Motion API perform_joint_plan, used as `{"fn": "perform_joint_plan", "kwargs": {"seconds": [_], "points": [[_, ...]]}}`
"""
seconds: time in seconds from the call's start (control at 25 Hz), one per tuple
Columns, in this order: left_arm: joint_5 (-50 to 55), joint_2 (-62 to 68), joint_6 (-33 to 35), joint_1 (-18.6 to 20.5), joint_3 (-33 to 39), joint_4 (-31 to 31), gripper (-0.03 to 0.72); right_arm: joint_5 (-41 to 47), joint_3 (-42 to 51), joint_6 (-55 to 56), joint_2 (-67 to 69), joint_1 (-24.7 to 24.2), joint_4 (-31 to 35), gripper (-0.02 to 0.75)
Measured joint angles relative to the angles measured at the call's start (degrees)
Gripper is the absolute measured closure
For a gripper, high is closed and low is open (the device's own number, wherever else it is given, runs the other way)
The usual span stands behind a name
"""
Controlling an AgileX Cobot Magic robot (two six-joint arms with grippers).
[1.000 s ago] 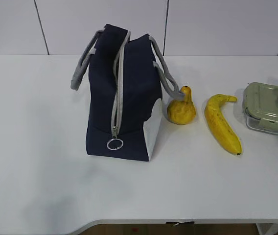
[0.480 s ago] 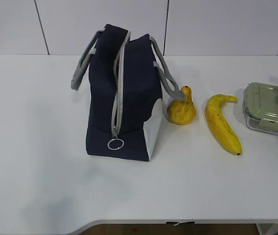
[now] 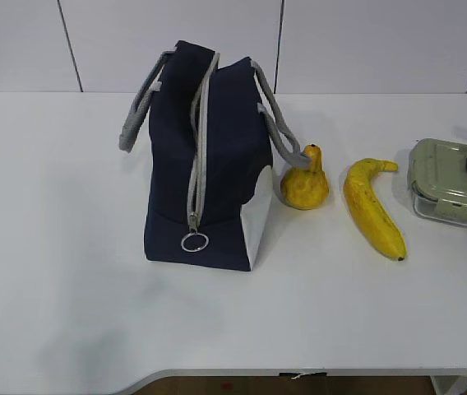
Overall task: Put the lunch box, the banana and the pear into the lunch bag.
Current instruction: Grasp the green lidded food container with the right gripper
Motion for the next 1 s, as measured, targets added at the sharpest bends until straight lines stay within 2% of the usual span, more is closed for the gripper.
{"fn": "perform_joint_plan", "kwargs": {"seconds": [0.8,1.0], "points": [[0.00,0.00,0.00,0.00,0.00,0.00,0.447,-0.99,0.00,0.11,0.47,0.00,0.10,0.174],[0.00,0.00,0.00,0.00,0.00,0.00,0.447,-0.99,0.00,0.11,0.59,0.00,0.22,0.214]]}}
